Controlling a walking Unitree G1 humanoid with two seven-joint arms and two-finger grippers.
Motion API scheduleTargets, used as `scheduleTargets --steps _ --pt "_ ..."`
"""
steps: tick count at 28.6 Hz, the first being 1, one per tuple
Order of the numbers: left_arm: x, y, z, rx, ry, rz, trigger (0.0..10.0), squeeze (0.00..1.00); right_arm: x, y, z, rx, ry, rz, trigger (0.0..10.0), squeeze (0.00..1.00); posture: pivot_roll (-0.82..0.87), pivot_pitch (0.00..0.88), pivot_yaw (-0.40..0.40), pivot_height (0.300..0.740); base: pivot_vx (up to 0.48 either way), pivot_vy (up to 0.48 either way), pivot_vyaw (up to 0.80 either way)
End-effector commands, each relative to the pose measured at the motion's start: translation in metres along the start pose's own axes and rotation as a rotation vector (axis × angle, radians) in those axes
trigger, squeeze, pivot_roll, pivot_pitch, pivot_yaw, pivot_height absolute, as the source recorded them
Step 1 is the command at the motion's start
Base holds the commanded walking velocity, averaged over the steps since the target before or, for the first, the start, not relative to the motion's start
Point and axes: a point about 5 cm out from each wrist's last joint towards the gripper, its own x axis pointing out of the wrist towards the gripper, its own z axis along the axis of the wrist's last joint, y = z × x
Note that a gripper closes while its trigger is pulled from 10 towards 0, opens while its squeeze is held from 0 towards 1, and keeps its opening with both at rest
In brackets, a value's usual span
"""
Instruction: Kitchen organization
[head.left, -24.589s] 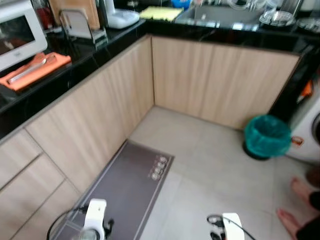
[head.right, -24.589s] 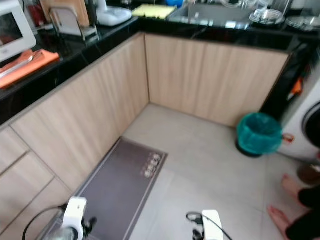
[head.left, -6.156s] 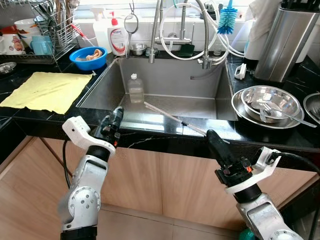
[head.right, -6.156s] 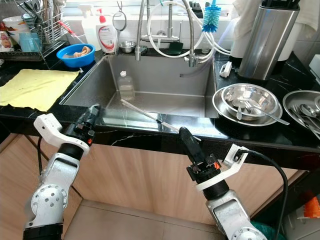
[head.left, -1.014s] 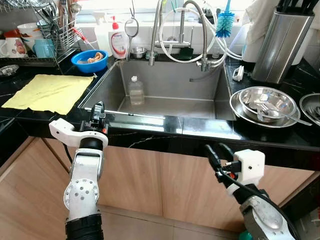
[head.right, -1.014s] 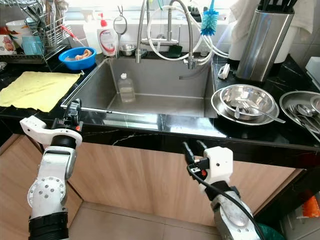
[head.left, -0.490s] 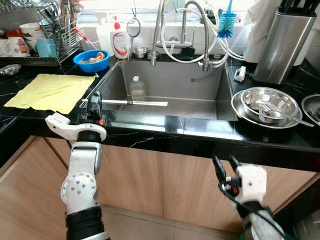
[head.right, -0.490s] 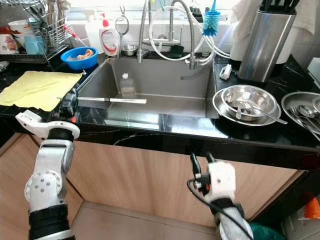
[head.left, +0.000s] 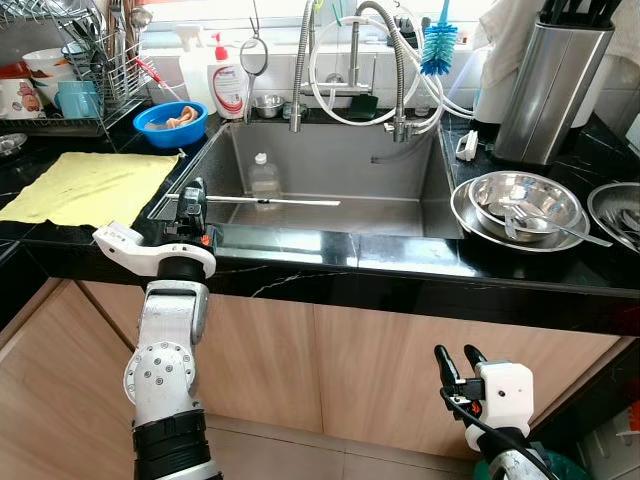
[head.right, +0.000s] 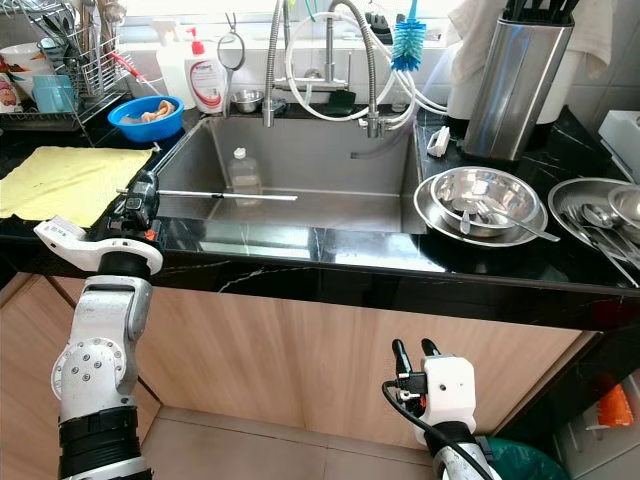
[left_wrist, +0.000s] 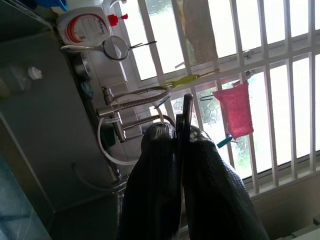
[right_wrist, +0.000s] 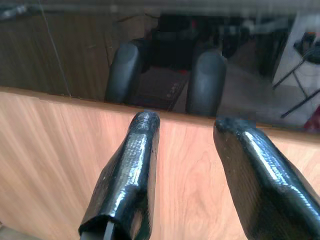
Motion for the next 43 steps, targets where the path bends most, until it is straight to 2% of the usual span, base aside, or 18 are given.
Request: scheduleTargets --steps 1,6,13,24,28,29,32,33,35,39,40,41,43 --pt "-0.001 0.001 0.002 0.025 0.009 -0.004 10.0 0.00 0.004 0.000 0.018 -0.018 -0.085 -0.006 10.0 0.00 -0.07 0.000 0.074 0.740 0.274 0.000 0.00" --pt "-0.002 0.003 0.002 0.031 0.015 0.001 10.0 0.00 0.011 0.001 0.069 -0.059 -0.272 -0.016 10.0 0.00 -0.08 0.000 0.079 0.740 0.273 0.000 0.00" --pt "-0.003 0.004 0.000 0.028 0.023 0.000 10.0 0.00 0.013 0.009 0.068 -0.070 -0.269 0.017 10.0 0.00 -0.08 0.000 0.074 0.740 0.291 0.000 0.00" --pt "-0.003 0.004 0.002 0.032 0.021 -0.007 10.0 0.00 0.016 0.009 0.072 -0.069 -0.274 0.021 10.0 0.00 -0.08 0.000 0.073 0.740 0.319 0.000 0.00" --pt "-0.002 0.003 0.002 0.040 0.017 -0.008 10.0 0.00 0.017 0.010 0.075 -0.065 -0.280 0.020 10.0 0.00 -0.08 0.000 0.073 0.740 0.000 0.000 0.00" --pt "-0.001 0.004 0.003 0.062 0.007 0.002 10.0 0.00 0.017 0.011 0.075 -0.064 -0.279 0.024 10.0 0.00 -0.08 0.000 0.071 0.740 0.000 0.000 0.00" --pt "0.008 -0.003 0.004 0.312 0.001 0.016 10.0 0.00 0.018 0.014 0.076 -0.067 -0.278 0.040 10.0 0.00 -0.08 0.000 0.070 0.740 0.000 0.000 0.00" --pt "0.008 -0.003 0.004 0.312 0.001 0.016 10.0 0.00 0.018 0.014 0.076 -0.067 -0.278 0.040 10.0 0.00 -0.08 0.000 0.070 0.740 0.000 0.000 0.00" --pt "0.012 -0.013 0.001 0.378 -0.010 -0.002 10.0 0.00 0.019 0.011 0.076 -0.068 -0.277 0.034 10.0 0.00 -0.07 0.000 0.070 0.740 0.000 0.000 0.00" --pt "0.013 -0.015 0.001 0.383 -0.025 0.002 10.0 0.00 0.020 0.010 0.077 -0.064 -0.277 0.031 10.0 0.00 -0.07 0.000 0.070 0.740 0.000 0.000 0.00" --pt "0.012 -0.013 0.003 0.414 -0.037 0.017 10.0 0.00 0.020 0.011 0.077 -0.062 -0.278 0.033 10.0 0.00 -0.07 0.000 0.069 0.740 0.000 0.000 0.00" --pt "0.012 -0.014 0.001 0.540 -0.033 0.010 10.0 0.00 0.021 0.012 0.078 -0.058 -0.280 0.037 10.0 0.00 -0.07 0.000 0.069 0.740 0.000 0.000 0.00" --pt "0.013 -0.017 -0.004 0.623 -0.011 -0.013 10.0 0.00 0.021 0.013 0.078 -0.056 -0.279 0.039 10.0 0.00 -0.07 0.000 0.069 0.740 0.000 0.000 0.00"
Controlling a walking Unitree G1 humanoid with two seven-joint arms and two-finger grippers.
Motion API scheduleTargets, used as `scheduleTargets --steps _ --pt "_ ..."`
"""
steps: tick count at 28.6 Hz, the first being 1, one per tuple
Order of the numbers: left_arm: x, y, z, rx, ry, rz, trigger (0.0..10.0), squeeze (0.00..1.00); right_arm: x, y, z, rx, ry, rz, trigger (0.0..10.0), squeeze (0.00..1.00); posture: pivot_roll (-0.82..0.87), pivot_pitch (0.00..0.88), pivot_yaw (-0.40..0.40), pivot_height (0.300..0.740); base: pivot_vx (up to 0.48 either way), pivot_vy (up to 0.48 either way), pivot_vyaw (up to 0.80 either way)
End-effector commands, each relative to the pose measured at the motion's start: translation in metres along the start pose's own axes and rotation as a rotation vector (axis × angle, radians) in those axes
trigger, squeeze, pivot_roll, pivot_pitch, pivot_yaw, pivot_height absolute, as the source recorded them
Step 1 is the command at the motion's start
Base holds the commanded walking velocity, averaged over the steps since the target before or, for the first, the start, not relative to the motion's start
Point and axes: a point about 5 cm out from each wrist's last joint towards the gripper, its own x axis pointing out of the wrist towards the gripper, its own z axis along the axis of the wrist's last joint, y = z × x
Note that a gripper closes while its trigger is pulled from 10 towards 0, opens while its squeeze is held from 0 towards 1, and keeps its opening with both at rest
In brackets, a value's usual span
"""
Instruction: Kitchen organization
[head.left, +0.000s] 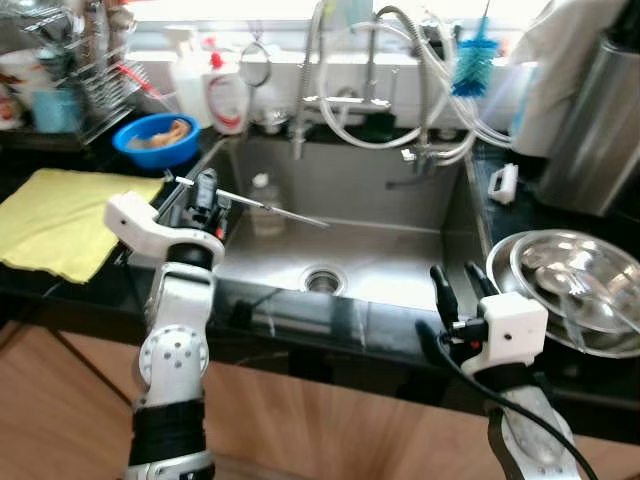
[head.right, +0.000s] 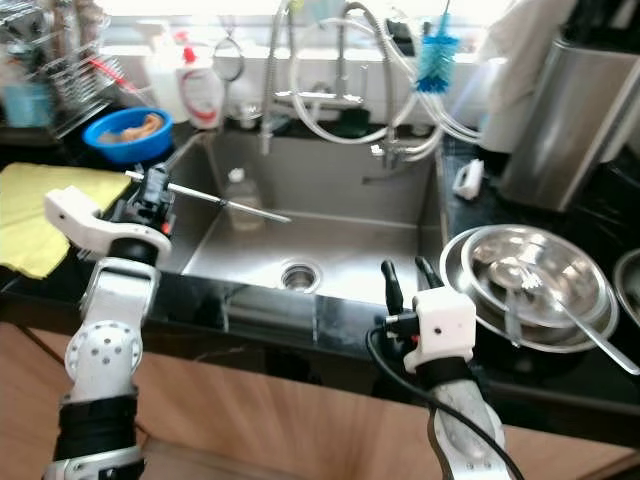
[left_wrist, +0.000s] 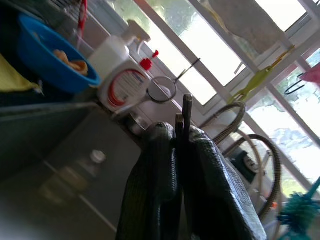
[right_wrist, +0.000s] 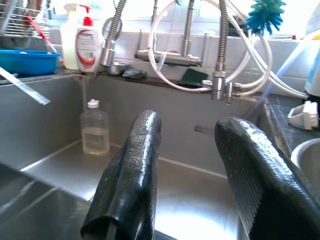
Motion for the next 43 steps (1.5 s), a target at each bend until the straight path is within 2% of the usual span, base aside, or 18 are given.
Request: scheduleTargets --steps 1,2,6,9,11,13,19,22,25,30,34,35,43 --pt "0.001 -0.017 -0.002 0.113 0.003 -0.067 10.0 0.00 0.000 0.003 -0.002 0.013 0.013 0.006 10.0 0.00 -0.07 0.000 0.069 0.740 0.000 0.000 0.00" --pt "0.001 -0.022 -0.005 0.205 0.007 -0.096 10.0 0.00 0.000 0.004 -0.002 0.015 0.014 0.008 10.0 0.00 -0.07 0.000 0.069 0.740 0.000 0.000 0.00" --pt "0.001 -0.024 -0.005 0.233 0.004 -0.105 10.0 0.00 0.000 0.004 -0.002 0.016 0.015 0.008 10.0 0.00 -0.07 0.000 0.069 0.740 0.000 0.000 0.00" --pt "-0.006 -0.037 -0.028 0.413 0.098 -0.234 10.0 0.00 0.002 0.007 -0.001 0.031 0.013 0.012 10.0 0.00 -0.07 0.000 0.071 0.740 0.000 0.000 0.00" --pt "-0.007 -0.038 -0.029 0.415 0.100 -0.239 10.0 0.00 0.002 0.008 -0.001 0.030 0.014 0.013 10.0 0.00 -0.07 0.000 0.071 0.740 0.000 0.000 0.00" --pt "-0.010 -0.040 -0.040 0.535 0.153 -0.287 10.0 0.00 0.003 0.007 -0.001 0.032 0.013 0.011 10.0 0.00 -0.07 0.000 0.071 0.740 0.000 0.000 0.00" --pt "-0.016 -0.039 -0.047 0.594 0.179 -0.305 10.0 0.00 0.003 0.007 0.000 0.033 0.014 0.011 10.0 0.00 -0.07 0.000 0.071 0.740 0.000 0.000 0.00" --pt "-0.017 -0.037 -0.053 0.662 0.214 -0.333 10.0 0.00 0.005 0.009 0.002 0.021 0.003 0.024 10.0 0.00 -0.07 0.000 0.074 0.740 0.000 0.000 0.00" --pt "-0.020 -0.032 -0.056 0.664 0.243 -0.318 10.0 0.00 0.005 0.010 0.003 0.024 0.002 0.025 10.0 0.00 -0.07 0.000 0.074 0.740 0.000 0.000 0.00" --pt "-0.021 -0.026 -0.059 0.715 0.287 -0.312 10.0 0.00 0.005 0.011 0.002 0.028 0.006 0.030 10.0 0.00 -0.07 0.000 0.078 0.740 0.000 0.000 0.00" --pt "-0.021 -0.020 -0.058 0.700 0.292 -0.287 10.0 0.00 0.006 0.012 0.003 0.030 0.005 0.032 10.0 0.00 -0.07 0.000 0.080 0.740 0.000 0.000 0.00" --pt "-0.021 -0.020 -0.058 0.699 0.293 -0.286 10.0 1.00 0.006 0.012 0.003 0.030 0.005 0.032 10.0 0.00 -0.07 0.000 0.079 0.740 0.000 0.000 0.00" --pt "-0.022 -0.018 -0.058 0.706 0.300 -0.283 10.0 1.00 0.006 0.011 0.002 0.029 0.008 0.035 10.0 0.00 -0.07 0.000 0.077 0.740 0.000 0.000 0.00"
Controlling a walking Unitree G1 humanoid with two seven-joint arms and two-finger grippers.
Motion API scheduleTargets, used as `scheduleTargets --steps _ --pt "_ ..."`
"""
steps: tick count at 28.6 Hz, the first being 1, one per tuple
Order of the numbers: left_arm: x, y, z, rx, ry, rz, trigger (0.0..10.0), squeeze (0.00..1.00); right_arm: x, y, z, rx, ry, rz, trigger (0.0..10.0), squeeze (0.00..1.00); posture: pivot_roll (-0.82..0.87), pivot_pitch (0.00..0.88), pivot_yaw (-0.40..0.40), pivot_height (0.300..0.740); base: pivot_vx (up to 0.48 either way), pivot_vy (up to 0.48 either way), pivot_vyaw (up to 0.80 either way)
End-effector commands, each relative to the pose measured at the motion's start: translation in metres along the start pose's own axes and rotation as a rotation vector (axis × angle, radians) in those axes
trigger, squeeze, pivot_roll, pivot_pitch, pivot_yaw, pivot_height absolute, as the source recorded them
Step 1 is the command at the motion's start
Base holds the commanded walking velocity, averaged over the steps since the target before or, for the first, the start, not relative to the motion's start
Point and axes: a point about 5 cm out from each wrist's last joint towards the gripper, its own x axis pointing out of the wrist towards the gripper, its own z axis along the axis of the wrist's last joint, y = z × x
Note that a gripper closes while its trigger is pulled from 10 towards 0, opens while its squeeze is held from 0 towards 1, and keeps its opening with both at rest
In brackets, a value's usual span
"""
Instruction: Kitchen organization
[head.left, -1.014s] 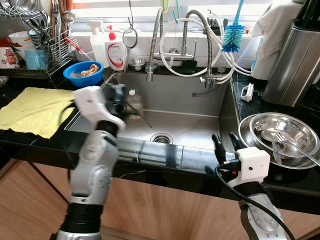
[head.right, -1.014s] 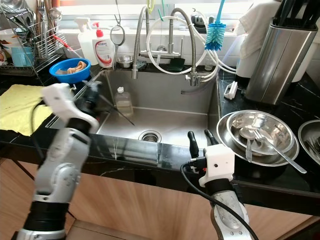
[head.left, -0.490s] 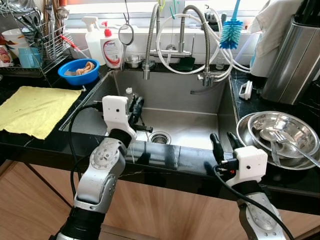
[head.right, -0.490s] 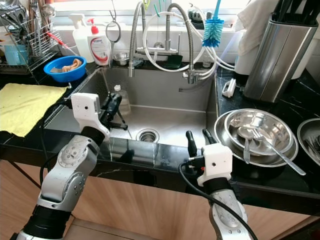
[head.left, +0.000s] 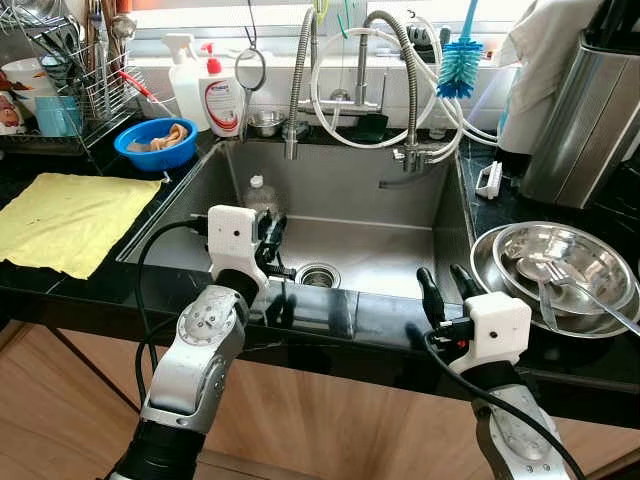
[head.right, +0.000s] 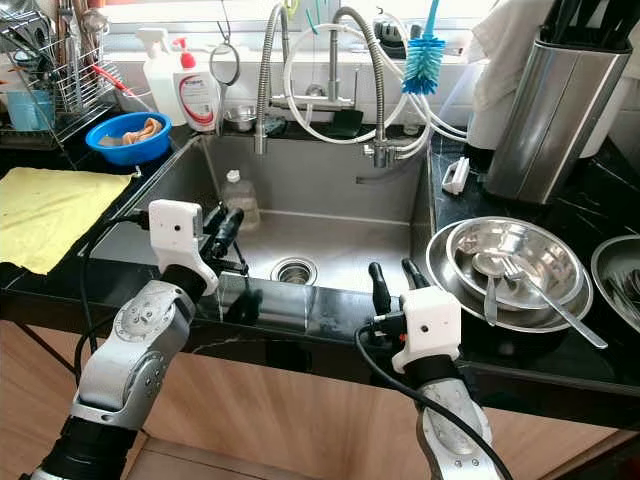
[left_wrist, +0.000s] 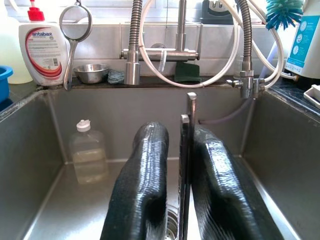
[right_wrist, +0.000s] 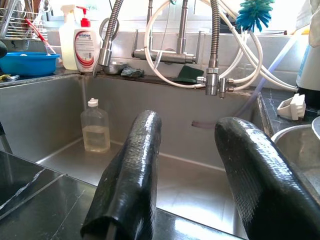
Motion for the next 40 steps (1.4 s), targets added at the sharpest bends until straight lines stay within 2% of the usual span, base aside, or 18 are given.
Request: scheduleTargets --steps 1,4,5,6,16,21,22,26,29,30,33,36,40 --pt "-0.001 0.003 -0.001 0.003 0.008 0.007 10.0 1.00 0.003 0.001 0.002 0.004 -0.004 0.008 10.0 0.00 -0.07 0.000 0.077 0.740 0.000 0.000 0.00" --pt "0.000 0.003 -0.001 -0.007 0.005 0.005 10.0 1.00 0.003 -0.001 0.002 0.001 -0.002 0.005 10.0 0.00 -0.07 0.000 0.077 0.740 0.000 0.000 0.00" --pt "-0.001 0.003 -0.001 -0.008 0.004 0.005 10.0 0.87 0.003 -0.002 0.001 0.000 -0.001 0.004 10.0 0.00 -0.08 0.000 0.077 0.740 0.000 0.000 0.00" --pt "-0.001 0.003 -0.003 -0.010 0.005 0.007 10.0 0.00 0.004 -0.003 0.000 -0.001 0.001 0.002 10.0 0.00 -0.08 0.000 0.076 0.740 0.000 0.000 0.00" --pt "0.006 0.007 -0.005 -0.026 -0.010 0.016 10.0 0.00 0.017 -0.009 0.000 -0.009 -0.019 -0.013 10.0 0.00 -0.10 0.000 0.080 0.740 0.000 0.000 0.00" --pt "0.005 0.020 0.001 -0.031 -0.073 0.075 10.0 0.00 0.023 -0.008 0.001 -0.013 -0.040 -0.028 10.0 0.00 -0.13 0.000 0.106 0.740 0.000 0.000 0.00" --pt "0.003 0.029 0.007 -0.009 -0.116 0.110 10.0 0.00 0.026 -0.010 0.003 -0.015 -0.055 -0.047 10.0 0.00 -0.14 0.000 0.118 0.740 0.000 0.000 0.00" --pt "-0.001 0.044 0.012 0.034 -0.153 0.160 10.0 0.00 0.031 -0.014 0.003 -0.021 -0.066 -0.066 10.0 0.00 -0.14 0.000 0.131 0.740 0.000 0.000 0.00" --pt "-0.011 0.063 0.013 0.095 -0.165 0.228 10.0 0.00 0.035 -0.009 0.002 -0.030 -0.080 -0.048 10.0 0.00 -0.15 0.000 0.134 0.740 0.000 0.000 0.00" --pt "-0.019 0.073 0.011 0.141 -0.159 0.268 10.0 0.00 0.037 -0.008 0.002 -0.033 -0.085 -0.046 10.0 0.00 -0.14 0.000 0.127 0.740 0.000 0.000 0.00" --pt "-0.033 0.088 0.009 0.198 -0.151 0.320 10.0 0.00 0.044 -0.008 0.008 -0.026 -0.108 -0.039 10.0 0.00 -0.15 0.000 0.115 0.740 0.000 0.000 0.00" --pt "-0.042 0.092 0.002 0.221 -0.142 0.363 10.0 0.00 0.048 -0.009 0.009 -0.045 -0.118 0.008 10.0 0.00 -0.13 0.000 0.078 0.740 0.000 0.000 0.00" --pt "-0.055 0.084 -0.007 0.219 -0.143 0.410 10.0 0.00 0.055 -0.013 0.016 -0.050 -0.135 0.043 10.0 0.00 -0.09 0.000 0.006 0.740 0.000 0.000 0.00"
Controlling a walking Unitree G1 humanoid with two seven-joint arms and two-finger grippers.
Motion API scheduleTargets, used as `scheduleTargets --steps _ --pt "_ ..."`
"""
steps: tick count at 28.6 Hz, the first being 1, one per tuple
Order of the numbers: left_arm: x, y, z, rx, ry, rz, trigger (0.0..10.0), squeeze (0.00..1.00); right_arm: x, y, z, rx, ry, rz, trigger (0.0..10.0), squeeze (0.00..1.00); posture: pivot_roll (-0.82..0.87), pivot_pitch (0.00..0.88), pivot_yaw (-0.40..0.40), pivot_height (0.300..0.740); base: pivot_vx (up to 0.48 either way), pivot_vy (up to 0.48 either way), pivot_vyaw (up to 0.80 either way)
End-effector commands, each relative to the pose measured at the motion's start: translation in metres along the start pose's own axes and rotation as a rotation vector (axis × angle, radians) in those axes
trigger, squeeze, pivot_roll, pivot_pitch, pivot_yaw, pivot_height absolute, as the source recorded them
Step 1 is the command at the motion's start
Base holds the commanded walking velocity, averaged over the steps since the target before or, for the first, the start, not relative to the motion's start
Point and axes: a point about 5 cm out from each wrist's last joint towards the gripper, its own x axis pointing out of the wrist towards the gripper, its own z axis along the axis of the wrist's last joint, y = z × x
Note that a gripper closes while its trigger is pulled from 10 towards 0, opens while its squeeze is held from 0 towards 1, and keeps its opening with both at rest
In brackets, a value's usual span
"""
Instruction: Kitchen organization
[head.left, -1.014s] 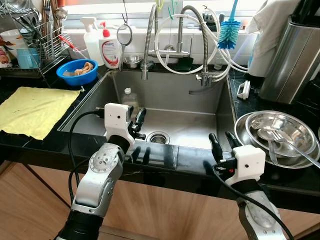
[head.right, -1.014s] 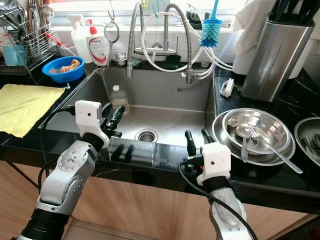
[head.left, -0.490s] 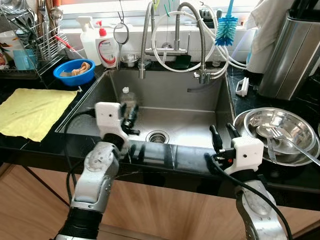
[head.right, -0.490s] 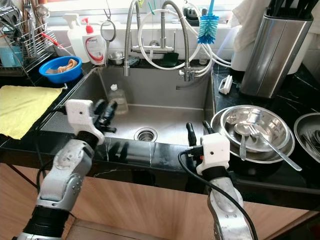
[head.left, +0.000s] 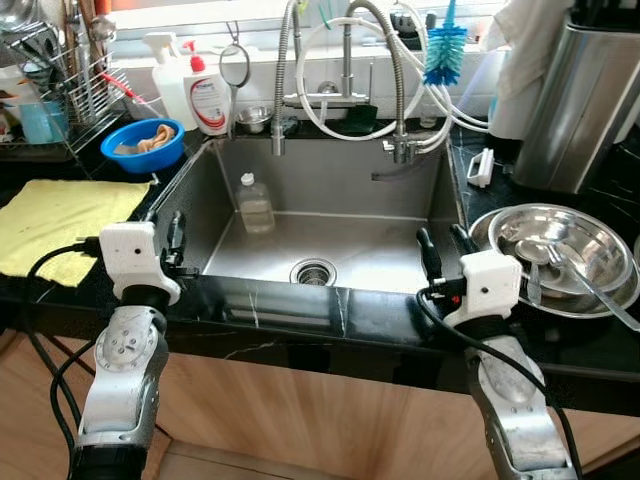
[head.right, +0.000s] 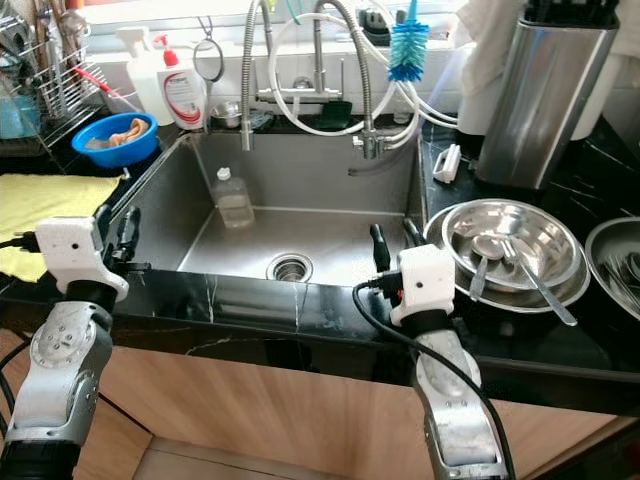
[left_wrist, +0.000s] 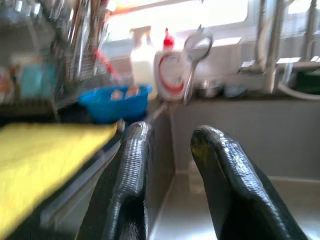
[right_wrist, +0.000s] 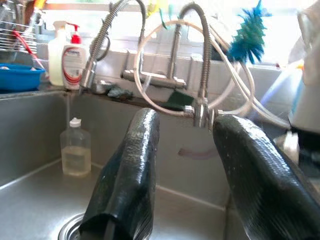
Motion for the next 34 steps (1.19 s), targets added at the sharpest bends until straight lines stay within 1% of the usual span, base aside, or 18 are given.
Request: scheduleTargets --steps 1,4,7,9,10,12,17,19,22,24,26,30,34 --pt "-0.003 0.000 0.006 0.029 -0.040 0.019 10.0 0.00 0.006 0.001 0.002 0.015 -0.006 0.019 10.0 0.00 -0.10 0.000 0.001 0.740 0.000 0.000 0.00" --pt "-0.006 -0.005 0.001 0.020 -0.034 0.029 10.0 0.00 0.012 0.001 0.005 0.012 -0.016 0.033 10.0 0.00 -0.12 0.000 -0.013 0.740 0.000 0.000 0.00" --pt "-0.004 -0.012 0.000 0.037 -0.046 -0.008 10.0 0.00 0.011 -0.003 0.010 0.005 -0.028 0.038 10.0 0.00 -0.13 0.000 -0.025 0.740 0.000 0.000 0.00" --pt "0.001 -0.010 0.003 0.055 -0.063 -0.019 10.0 0.00 0.008 -0.006 0.010 -0.001 -0.024 0.035 10.0 0.00 -0.14 0.000 -0.024 0.740 0.000 0.000 0.00" --pt "0.002 -0.009 0.003 0.055 -0.065 -0.018 10.0 0.00 0.007 -0.007 0.010 -0.004 -0.023 0.035 10.0 0.00 -0.14 0.000 -0.024 0.740 0.000 0.000 0.00" --pt "0.004 -0.009 0.003 0.085 -0.069 -0.038 10.0 0.00 0.006 -0.008 0.010 -0.009 -0.020 0.027 10.0 0.00 -0.15 0.000 -0.010 0.740 0.000 0.000 0.00" --pt "0.006 -0.011 -0.001 0.072 -0.056 -0.058 10.0 0.00 0.004 -0.008 0.010 -0.007 -0.022 0.010 10.0 0.00 -0.17 0.000 0.021 0.740 0.000 0.000 0.00" --pt "0.006 -0.013 -0.002 0.064 -0.052 -0.073 10.0 0.00 0.001 -0.007 0.009 0.001 -0.022 0.001 10.0 0.00 -0.19 0.000 0.042 0.740 0.000 0.000 0.00" --pt "0.010 -0.025 -0.004 0.030 -0.048 -0.097 10.0 0.00 -0.003 -0.002 0.004 0.014 -0.008 -0.004 10.0 0.00 -0.19 0.000 0.060 0.740 0.000 0.000 0.00" --pt "0.012 -0.030 -0.004 0.011 -0.051 -0.107 10.0 0.00 -0.002 0.000 0.003 0.024 -0.007 -0.005 10.0 0.00 -0.19 0.000 0.062 0.740 0.000 0.000 0.00" --pt "0.014 -0.037 -0.004 0.003 -0.054 -0.119 10.0 0.00 0.002 0.006 0.000 0.039 -0.001 0.000 10.0 0.00 -0.18 0.000 0.063 0.740 0.000 0.000 0.00" --pt "0.014 -0.039 -0.002 -0.009 -0.058 -0.117 10.0 0.00 0.004 0.012 -0.002 0.062 0.005 0.007 10.0 0.00 -0.17 0.000 0.067 0.740 0.000 0.000 0.00" --pt "0.013 -0.040 -0.003 -0.010 -0.060 -0.127 10.0 0.00 0.003 0.017 -0.003 0.061 0.006 0.016 10.0 0.00 -0.16 0.000 0.069 0.740 0.000 0.131 0.00"
